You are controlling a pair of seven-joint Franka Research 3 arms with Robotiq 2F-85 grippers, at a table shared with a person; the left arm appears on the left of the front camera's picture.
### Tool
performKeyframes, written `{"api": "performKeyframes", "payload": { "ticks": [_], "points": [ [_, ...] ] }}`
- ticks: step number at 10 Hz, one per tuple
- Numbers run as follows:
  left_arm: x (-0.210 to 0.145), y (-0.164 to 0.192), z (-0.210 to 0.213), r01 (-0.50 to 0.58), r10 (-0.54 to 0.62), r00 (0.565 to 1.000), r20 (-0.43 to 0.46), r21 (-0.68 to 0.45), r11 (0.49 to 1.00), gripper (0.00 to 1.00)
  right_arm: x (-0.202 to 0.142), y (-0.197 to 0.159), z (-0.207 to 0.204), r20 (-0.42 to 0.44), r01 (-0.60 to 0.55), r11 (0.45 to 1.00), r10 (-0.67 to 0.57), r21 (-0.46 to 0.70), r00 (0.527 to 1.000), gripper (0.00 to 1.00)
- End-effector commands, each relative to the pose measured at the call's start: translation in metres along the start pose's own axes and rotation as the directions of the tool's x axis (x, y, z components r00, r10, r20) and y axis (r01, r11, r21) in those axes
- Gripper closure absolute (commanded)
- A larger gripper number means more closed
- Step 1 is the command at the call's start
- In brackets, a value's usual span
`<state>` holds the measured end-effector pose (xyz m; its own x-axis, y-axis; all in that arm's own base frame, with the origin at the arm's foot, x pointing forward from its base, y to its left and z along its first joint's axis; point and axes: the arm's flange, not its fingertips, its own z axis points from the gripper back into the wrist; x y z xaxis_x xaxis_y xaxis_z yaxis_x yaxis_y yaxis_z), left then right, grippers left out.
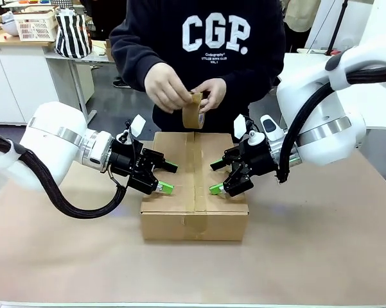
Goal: Pack the gift set into the box.
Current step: Press and hold the closed box until the human finishes sealing it.
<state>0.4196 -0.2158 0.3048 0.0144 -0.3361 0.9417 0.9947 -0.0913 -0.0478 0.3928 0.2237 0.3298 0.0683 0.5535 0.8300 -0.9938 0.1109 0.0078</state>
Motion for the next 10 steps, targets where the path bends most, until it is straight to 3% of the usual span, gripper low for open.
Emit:
{"api": "performKeyframes", "payload": {
  "ticks": [1, 10],
  "points": [
    [-0.0034, -0.0012, 0.0008, -0.013, 0.013, 1.0, 0.005, -0.003, 1.0, 0.0, -0.0048, 0.0017, -0.0016, -0.003, 0.015, 1.0, -0.015, -0.003, 1.0, 0.0],
    [-0.0034, -0.0012, 0.0008, -0.013, 0.013, 1.0, 0.005, -0.003, 1.0, 0.0, -0.0048, 0.0017, -0.0016, -0.003, 0.015, 1.0, -0.015, -0.003, 1.0, 0.0]
  ]
}}
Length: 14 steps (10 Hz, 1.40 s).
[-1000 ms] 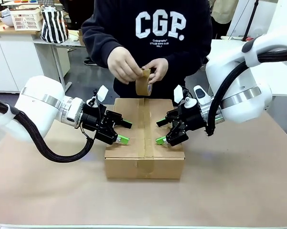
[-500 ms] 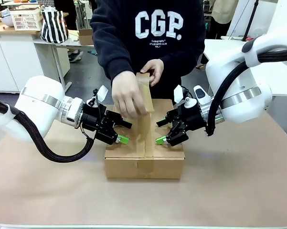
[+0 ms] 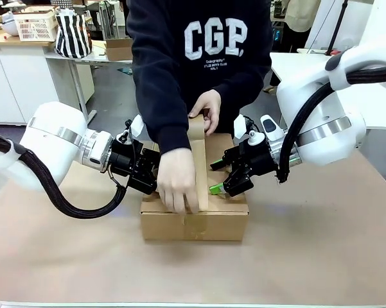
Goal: Pack the gift set into the box.
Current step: Press and hold the closed box until the human finishes sealing it.
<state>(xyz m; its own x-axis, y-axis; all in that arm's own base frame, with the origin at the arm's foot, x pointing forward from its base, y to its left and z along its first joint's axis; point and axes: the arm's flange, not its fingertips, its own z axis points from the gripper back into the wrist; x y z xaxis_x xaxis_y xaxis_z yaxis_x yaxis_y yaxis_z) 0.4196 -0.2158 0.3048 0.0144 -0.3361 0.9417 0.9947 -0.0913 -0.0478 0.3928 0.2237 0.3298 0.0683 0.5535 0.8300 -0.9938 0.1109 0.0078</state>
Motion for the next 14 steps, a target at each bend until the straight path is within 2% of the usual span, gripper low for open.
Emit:
{"api": "performKeyframes", "payload": {
  "ticks": [1, 14],
  "points": [
    [-0.0034, -0.0012, 0.0008, -0.013, 0.013, 1.0, 0.005, -0.003, 1.0, 0.0, -0.0048, 0.0017, -0.0016, -0.003, 0.015, 1.0, -0.015, -0.003, 1.0, 0.0],
    [-0.0034, -0.0012, 0.0008, -0.013, 0.013, 1.0, 0.005, -0.003, 1.0, 0.0, -0.0048, 0.0017, -0.0016, -0.003, 0.015, 1.0, -0.015, -0.003, 1.0, 0.0]
  ]
}}
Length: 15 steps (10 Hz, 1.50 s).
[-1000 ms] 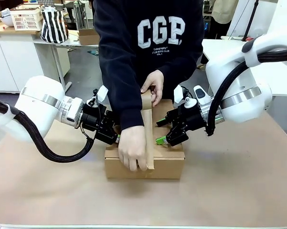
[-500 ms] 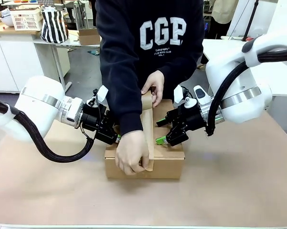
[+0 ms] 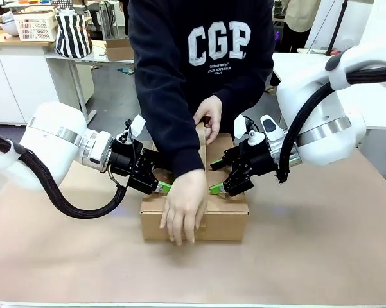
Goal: Pack the gift set into the box.
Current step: Press and hold the closed box until the human finishes sealing it.
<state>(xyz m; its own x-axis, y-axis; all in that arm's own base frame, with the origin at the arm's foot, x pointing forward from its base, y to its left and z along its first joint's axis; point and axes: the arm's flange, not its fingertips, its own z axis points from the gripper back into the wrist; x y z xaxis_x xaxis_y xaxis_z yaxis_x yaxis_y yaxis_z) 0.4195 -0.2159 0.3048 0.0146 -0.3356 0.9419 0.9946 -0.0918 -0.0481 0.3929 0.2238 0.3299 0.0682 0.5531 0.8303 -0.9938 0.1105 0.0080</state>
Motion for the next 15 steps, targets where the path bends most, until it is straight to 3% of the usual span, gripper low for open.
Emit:
{"api": "performKeyframes", "payload": {
  "ticks": [1, 15],
  "points": [
    [-0.0034, -0.0011, 0.0009, -0.013, 0.013, 1.0, 0.004, -0.002, 1.0, 0.0, -0.005, 0.0017, -0.0015, -0.003, 0.015, 1.0, -0.015, -0.003, 1.0, 0.0],
    [-0.0034, -0.0011, 0.0009, -0.013, 0.013, 1.0, 0.004, -0.002, 1.0, 0.0, -0.005, 0.0017, -0.0015, -0.003, 0.015, 1.0, -0.015, -0.003, 1.0, 0.0]
  ]
}}
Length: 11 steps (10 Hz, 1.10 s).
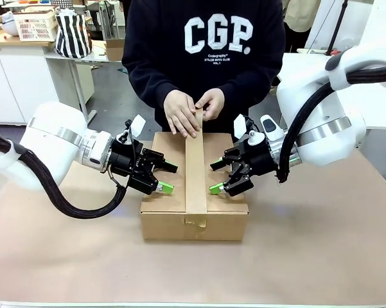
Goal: Pack the gift set into the box.
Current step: Press and hold the closed box until the human finishes sealing it.
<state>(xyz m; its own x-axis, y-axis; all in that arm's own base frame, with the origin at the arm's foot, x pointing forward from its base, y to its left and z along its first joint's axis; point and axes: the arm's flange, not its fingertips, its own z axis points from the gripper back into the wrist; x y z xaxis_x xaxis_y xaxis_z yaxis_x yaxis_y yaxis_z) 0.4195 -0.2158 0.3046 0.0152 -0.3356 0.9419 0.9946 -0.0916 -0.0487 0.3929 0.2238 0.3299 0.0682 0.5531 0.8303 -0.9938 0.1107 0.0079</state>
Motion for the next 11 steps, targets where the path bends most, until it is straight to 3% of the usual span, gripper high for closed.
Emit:
{"api": "performKeyframes", "payload": {
  "ticks": [1, 11],
  "points": [
    [-0.0031, -0.0011, 0.0009, -0.013, 0.013, 1.0, 0.004, -0.002, 1.0, 0.0, -0.0049, 0.0018, -0.0016, -0.003, 0.015, 1.0, -0.015, -0.003, 1.0, 0.0],
    [-0.0031, -0.0011, 0.0009, -0.013, 0.013, 1.0, 0.004, -0.002, 1.0, 0.0, -0.0049, 0.0018, -0.0016, -0.003, 0.015, 1.0, -0.015, -0.003, 1.0, 0.0]
  ]
}}
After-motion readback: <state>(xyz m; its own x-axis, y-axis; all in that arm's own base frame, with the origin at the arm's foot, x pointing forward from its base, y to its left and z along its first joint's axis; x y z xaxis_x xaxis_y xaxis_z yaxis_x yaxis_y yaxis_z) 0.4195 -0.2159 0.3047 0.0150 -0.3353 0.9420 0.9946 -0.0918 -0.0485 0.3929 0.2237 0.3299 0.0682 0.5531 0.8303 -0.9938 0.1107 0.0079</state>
